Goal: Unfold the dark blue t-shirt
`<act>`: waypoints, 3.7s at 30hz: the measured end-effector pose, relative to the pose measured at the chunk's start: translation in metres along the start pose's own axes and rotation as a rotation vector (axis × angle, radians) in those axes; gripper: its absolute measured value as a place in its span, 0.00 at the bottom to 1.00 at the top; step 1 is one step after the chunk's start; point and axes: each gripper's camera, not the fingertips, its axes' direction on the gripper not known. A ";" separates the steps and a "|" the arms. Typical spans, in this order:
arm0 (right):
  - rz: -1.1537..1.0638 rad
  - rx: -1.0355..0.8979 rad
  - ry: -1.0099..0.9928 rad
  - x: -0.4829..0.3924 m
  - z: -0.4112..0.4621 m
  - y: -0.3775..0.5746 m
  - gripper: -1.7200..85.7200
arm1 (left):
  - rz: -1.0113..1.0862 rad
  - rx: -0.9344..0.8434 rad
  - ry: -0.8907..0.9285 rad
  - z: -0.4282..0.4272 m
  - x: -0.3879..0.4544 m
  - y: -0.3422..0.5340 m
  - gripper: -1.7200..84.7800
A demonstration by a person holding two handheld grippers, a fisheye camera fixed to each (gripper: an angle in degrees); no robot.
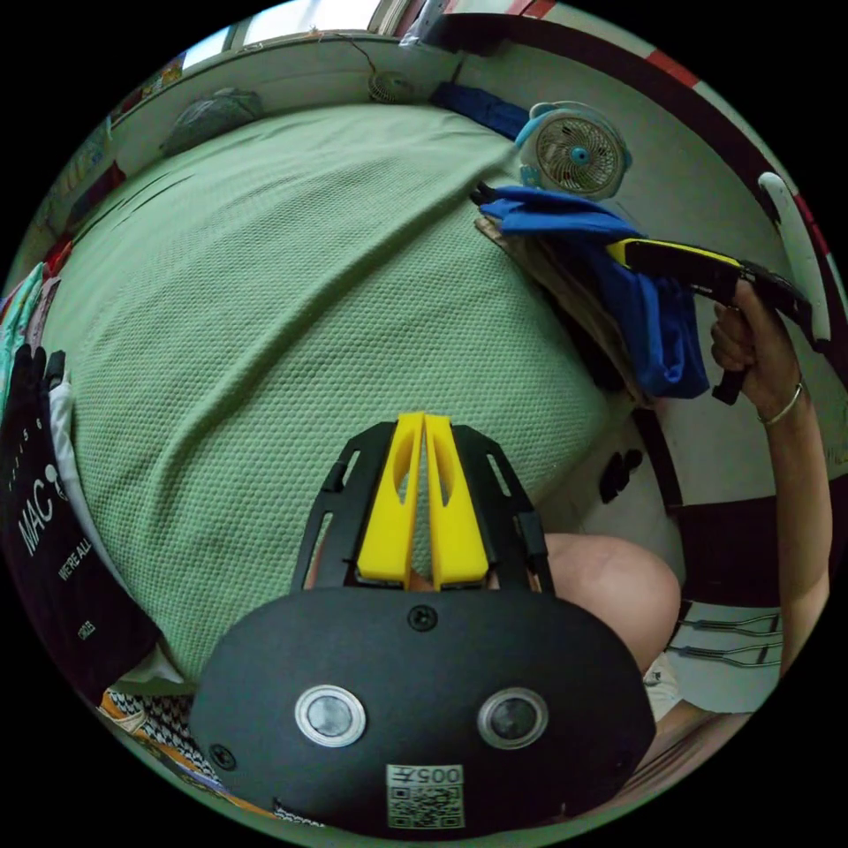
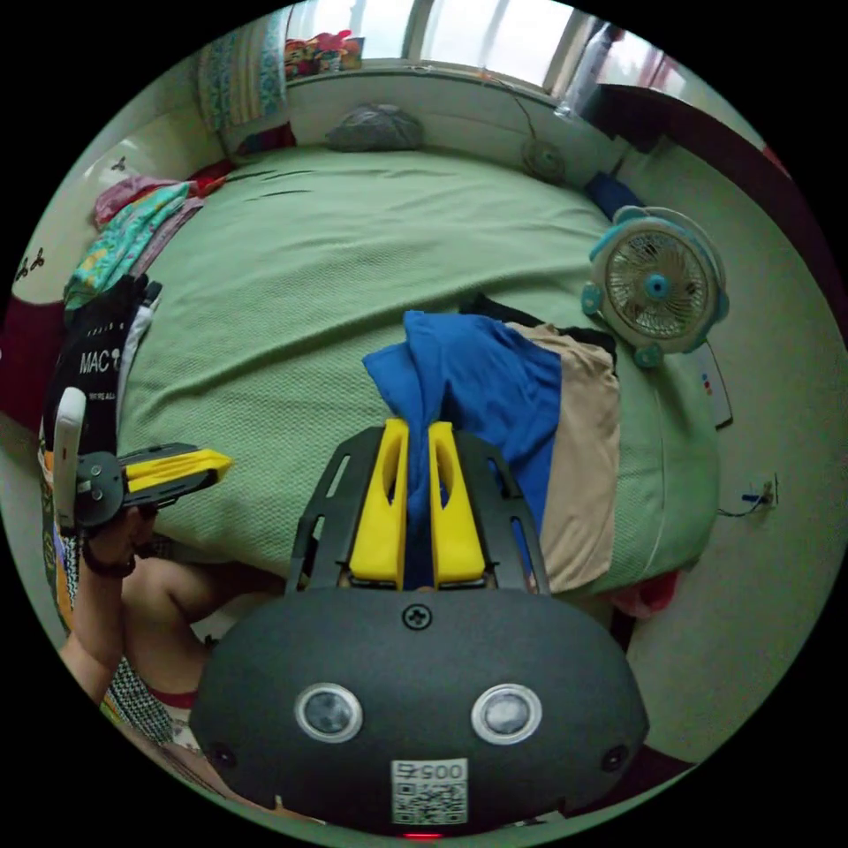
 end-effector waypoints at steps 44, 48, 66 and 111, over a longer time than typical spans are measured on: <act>0.137 0.086 -0.361 -0.171 0.049 -0.050 0.01 | -0.403 0.041 -0.193 -0.120 -0.096 0.098 0.01; 0.019 0.123 -0.332 -0.190 0.039 -0.045 0.01 | -0.379 0.075 -0.201 -0.130 -0.088 0.091 0.01; -0.133 0.237 -0.196 -0.280 0.017 -0.038 0.01 | -0.327 0.235 -0.267 -0.179 -0.057 0.106 0.02; -0.290 0.192 -0.144 -0.379 0.045 -0.054 0.01 | -0.462 0.262 -0.280 -0.263 -0.154 0.108 0.01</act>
